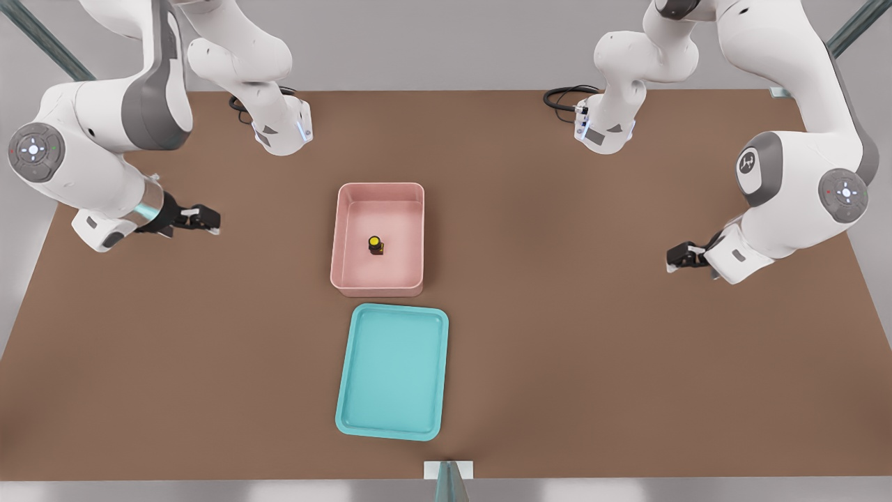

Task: The left arm remains still, and the right arm places the button from the box into the tray

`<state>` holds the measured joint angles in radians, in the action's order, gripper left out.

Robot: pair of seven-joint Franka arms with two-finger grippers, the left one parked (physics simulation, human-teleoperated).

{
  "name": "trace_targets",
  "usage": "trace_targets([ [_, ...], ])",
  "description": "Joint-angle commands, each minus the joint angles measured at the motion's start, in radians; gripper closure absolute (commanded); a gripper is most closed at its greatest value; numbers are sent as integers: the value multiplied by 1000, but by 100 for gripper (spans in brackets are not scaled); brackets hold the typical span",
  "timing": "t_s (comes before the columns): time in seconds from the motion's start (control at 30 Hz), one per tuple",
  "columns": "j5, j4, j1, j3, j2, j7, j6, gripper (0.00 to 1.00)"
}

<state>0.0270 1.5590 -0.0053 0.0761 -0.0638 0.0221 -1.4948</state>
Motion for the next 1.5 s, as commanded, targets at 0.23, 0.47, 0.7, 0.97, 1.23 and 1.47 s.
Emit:
trace_targets([
  [0.23, 11, -68, 403, 8, -77, 409, -27, 0],
  [0.47, 30, -50, 642, 16, -166, 688, -208, 0],
  [0.7, 25, 105, 653, 17, -243, 710, -378, 0],
  [0.97, 25, 334, 643, 14, -229, 685, -697, 0],
  [1.23, 25, 382, 630, 10, -269, 630, -719, 1],
  [1.47, 33, 512, 570, 8, -255, 506, -883, 0],
])
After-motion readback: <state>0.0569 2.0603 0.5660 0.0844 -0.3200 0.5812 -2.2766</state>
